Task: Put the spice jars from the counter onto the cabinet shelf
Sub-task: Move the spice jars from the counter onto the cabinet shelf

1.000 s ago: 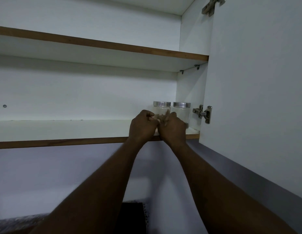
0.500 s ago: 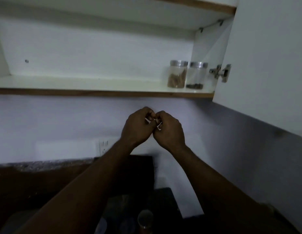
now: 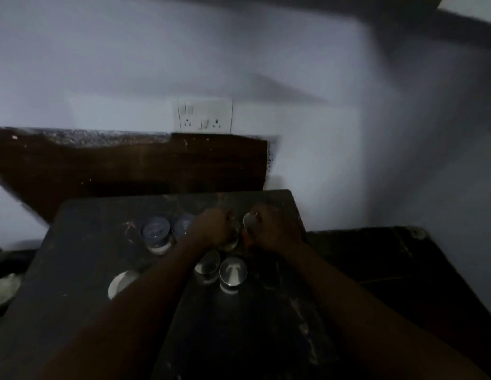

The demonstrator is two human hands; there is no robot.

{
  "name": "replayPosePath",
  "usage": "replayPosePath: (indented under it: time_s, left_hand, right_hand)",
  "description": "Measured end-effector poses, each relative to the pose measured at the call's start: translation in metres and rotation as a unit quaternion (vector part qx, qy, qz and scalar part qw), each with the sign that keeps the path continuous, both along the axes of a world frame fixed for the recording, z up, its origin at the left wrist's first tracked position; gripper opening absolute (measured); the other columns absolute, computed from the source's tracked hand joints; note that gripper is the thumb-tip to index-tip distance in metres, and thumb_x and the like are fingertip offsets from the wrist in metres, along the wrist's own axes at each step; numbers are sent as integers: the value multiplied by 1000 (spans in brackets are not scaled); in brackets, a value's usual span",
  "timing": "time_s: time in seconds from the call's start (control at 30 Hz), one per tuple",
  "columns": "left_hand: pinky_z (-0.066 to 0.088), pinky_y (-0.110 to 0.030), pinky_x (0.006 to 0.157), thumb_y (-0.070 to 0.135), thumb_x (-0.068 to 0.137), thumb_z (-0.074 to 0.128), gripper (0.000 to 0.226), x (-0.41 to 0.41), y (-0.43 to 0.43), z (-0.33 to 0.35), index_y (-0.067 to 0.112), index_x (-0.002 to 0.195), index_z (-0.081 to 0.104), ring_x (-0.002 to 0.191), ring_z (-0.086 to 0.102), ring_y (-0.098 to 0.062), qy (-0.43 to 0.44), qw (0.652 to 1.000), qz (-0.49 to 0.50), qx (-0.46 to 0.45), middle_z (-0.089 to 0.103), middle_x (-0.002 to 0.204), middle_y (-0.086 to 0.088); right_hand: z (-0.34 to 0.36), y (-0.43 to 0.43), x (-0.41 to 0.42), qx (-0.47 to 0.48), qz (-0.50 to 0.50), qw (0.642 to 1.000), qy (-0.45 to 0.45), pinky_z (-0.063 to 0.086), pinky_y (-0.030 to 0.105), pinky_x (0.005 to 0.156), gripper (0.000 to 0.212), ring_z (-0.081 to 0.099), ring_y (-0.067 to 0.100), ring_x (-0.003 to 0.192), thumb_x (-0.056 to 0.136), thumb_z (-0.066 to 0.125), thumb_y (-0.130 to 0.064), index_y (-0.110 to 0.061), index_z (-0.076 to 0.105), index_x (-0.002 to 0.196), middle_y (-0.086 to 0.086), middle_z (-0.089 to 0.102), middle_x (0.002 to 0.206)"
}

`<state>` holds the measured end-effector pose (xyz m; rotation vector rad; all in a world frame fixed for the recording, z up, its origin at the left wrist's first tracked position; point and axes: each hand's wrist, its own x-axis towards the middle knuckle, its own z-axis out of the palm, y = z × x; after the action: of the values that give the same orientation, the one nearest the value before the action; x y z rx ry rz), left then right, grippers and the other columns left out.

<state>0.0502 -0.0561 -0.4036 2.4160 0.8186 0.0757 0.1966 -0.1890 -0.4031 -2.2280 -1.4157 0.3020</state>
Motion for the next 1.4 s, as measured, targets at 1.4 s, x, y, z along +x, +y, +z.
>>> replayPosePath:
  time_s: [1.4]
  left_hand:
    - [50, -19, 82, 63, 72, 75, 66, 37, -6, 58, 43, 128, 47, 103, 57, 1, -252, 967, -23, -10, 54, 120, 19]
  right_hand:
    - [56, -14, 12, 240, -131, 924, 269, 56, 16, 79, 60, 63, 6, 108, 79, 84, -28, -34, 46, 125, -13, 60, 124]
